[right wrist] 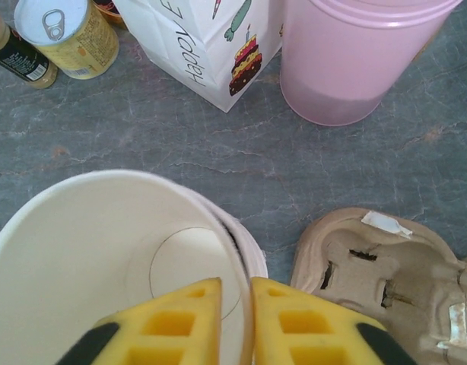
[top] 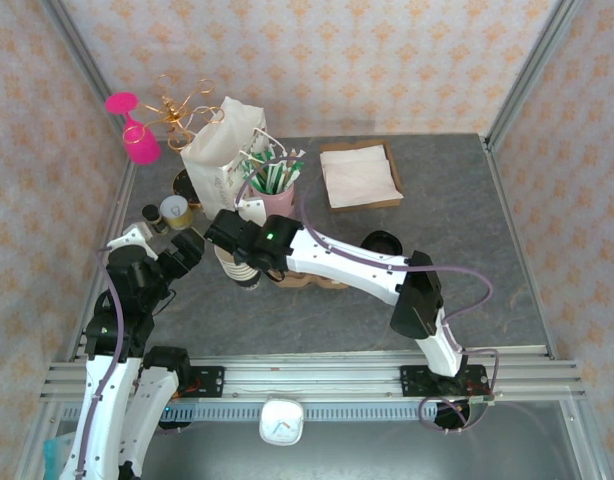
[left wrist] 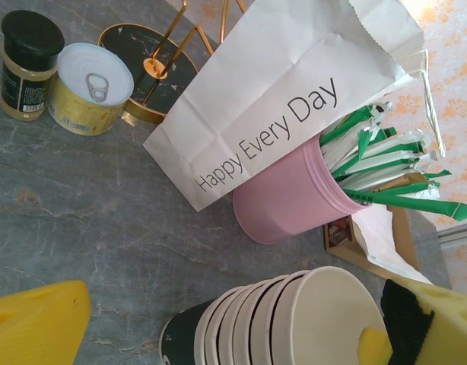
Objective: Pack the takeout coffee
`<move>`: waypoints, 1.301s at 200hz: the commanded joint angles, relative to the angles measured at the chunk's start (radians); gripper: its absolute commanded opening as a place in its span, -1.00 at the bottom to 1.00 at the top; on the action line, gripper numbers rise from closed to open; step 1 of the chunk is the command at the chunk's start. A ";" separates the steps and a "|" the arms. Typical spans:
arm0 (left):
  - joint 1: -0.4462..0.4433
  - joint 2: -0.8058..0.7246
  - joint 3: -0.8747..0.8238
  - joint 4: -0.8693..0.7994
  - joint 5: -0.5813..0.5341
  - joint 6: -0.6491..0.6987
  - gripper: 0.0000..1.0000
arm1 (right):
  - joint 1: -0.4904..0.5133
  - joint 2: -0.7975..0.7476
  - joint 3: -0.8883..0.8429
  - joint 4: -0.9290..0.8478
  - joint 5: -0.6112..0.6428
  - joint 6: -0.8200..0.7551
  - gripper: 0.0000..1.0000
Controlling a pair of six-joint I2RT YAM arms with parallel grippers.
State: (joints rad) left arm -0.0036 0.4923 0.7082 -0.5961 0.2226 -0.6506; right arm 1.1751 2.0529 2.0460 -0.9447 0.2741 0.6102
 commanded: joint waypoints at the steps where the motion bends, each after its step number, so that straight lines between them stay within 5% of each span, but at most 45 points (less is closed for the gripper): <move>1: 0.010 0.007 0.024 -0.019 0.011 0.005 0.99 | -0.001 -0.010 0.038 -0.037 0.040 0.014 -0.75; 52: 0.010 0.029 0.063 -0.031 0.032 0.015 0.99 | -0.008 -0.047 0.038 -0.002 0.005 0.021 -0.92; 162: 0.010 0.079 0.174 -0.063 0.051 0.034 0.94 | -0.041 -0.166 0.058 0.041 -0.061 0.036 -0.96; 222: 0.011 0.119 0.245 -0.083 0.098 0.058 0.85 | -0.058 -0.314 0.044 0.006 -0.040 0.049 -0.97; 260: 0.007 0.153 0.279 -0.116 0.136 0.088 0.74 | -0.074 -0.493 -0.118 -0.051 0.005 0.107 -0.97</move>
State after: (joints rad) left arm -0.0036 0.6304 0.9478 -0.6601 0.3157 -0.6079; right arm 1.1141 1.6859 2.0228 -0.9295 0.2218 0.6624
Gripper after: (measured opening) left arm 0.888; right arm 0.046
